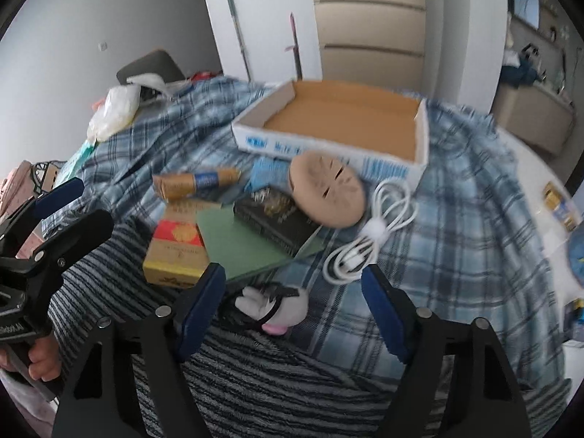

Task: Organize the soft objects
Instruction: 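Grasp the white plush toy with the right gripper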

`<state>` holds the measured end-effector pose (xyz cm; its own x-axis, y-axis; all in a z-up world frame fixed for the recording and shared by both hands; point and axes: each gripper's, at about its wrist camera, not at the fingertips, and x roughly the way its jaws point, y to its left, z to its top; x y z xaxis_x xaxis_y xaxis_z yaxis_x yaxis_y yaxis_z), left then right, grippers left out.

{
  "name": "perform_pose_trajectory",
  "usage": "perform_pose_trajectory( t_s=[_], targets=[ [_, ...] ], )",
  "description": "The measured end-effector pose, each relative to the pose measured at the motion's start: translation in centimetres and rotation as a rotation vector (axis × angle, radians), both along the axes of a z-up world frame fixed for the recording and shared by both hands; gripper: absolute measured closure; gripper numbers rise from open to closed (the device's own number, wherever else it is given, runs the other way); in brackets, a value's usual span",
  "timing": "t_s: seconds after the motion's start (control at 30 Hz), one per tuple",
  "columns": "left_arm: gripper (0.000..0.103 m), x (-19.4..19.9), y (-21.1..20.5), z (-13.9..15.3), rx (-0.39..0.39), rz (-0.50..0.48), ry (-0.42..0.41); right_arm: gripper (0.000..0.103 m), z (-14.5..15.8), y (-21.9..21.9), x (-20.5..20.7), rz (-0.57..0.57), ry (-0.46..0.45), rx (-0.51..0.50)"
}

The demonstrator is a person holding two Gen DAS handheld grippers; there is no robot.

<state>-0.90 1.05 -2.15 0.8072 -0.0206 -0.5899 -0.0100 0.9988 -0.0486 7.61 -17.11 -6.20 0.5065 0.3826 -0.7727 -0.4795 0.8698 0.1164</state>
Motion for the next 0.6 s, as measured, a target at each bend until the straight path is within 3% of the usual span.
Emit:
perform_pose_trajectory(
  t_s=[0.27, 0.47, 0.6],
  targets=[
    [0.004, 2.0, -0.1, -2.8, -0.039, -0.049, 0.121, 0.037, -3.0, 0.8, 1.4, 0.028, 0.104, -0.015],
    [0.005, 3.0, 0.4, -4.0, -0.098, -0.067, 0.193, 0.058, -3.5, 1.4, 1.0, 0.064, 0.095, -0.038],
    [0.011, 3.6, -0.1, -4.7, -0.089, -0.082, 0.237, 0.069, -3.2, 1.4, 0.7, 0.056, 0.059, -0.054]
  ],
)
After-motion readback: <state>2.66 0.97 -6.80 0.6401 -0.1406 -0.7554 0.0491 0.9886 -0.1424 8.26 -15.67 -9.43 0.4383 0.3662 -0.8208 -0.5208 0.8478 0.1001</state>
